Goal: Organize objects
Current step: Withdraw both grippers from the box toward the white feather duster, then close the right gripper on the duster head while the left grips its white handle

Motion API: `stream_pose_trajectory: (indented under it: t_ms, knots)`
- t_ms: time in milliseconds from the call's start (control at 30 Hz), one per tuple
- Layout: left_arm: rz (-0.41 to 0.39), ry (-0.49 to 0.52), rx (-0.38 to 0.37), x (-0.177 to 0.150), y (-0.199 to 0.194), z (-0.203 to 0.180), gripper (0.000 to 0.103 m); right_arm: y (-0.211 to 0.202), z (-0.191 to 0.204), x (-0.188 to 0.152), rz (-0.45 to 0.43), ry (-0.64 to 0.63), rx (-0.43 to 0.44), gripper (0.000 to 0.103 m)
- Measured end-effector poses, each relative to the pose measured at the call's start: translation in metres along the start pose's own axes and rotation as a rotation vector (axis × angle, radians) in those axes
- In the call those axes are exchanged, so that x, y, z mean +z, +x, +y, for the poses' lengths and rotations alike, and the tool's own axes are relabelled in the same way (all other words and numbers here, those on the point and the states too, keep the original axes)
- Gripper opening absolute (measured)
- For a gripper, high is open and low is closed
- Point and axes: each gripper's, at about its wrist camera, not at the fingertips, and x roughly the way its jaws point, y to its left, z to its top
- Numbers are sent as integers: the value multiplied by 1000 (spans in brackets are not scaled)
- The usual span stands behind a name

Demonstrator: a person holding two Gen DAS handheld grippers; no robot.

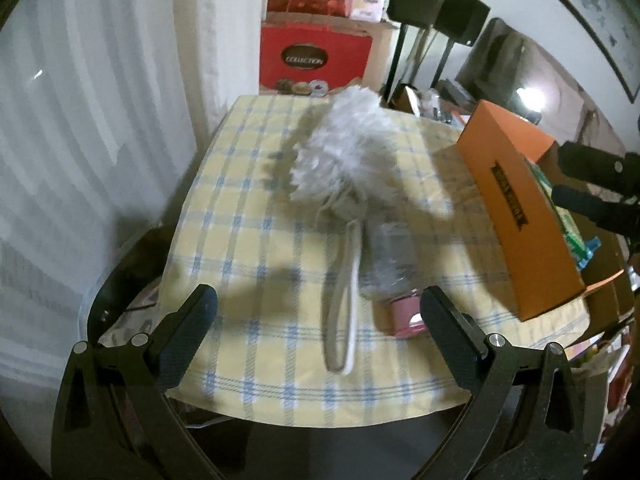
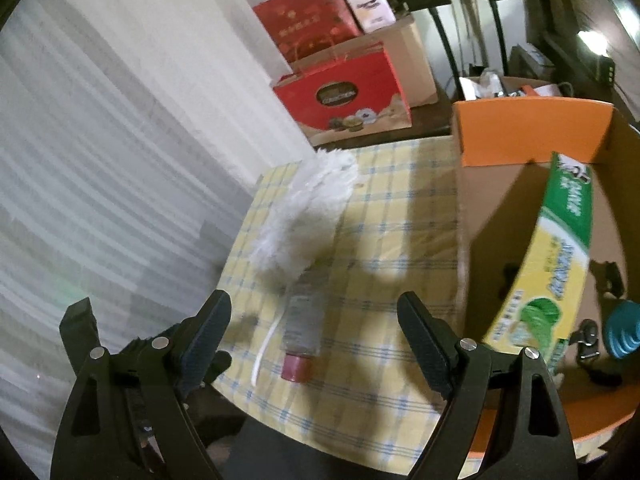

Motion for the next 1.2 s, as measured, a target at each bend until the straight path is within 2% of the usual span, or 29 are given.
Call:
stream_pose_trajectory:
  t_ms: [400, 567, 733, 767, 900, 1100, 1200]
  knots:
    - [33, -13, -29, -16, 22, 11, 92, 55, 21, 5, 75, -22, -5, 87]
    - [63, 6, -58, -22, 32, 8, 79, 78, 22, 13, 100, 10, 20, 87]
    - [90, 3, -123, -24, 45, 7, 70, 104, 26, 21, 130, 32, 21, 87]
    - [97, 0, -127, -24, 48, 7, 66, 107, 27, 21, 133, 31, 19, 87]
    - [101, 4, -135, -23, 53, 8, 60, 127, 35, 20, 160, 14, 14, 87]
    - [95, 21, -133, -22, 55, 8, 50, 153, 48, 16, 201, -51, -16, 80]
    - [84, 25, -132, -22, 54, 8, 46, 161, 54, 15, 199, -101, -59, 71]
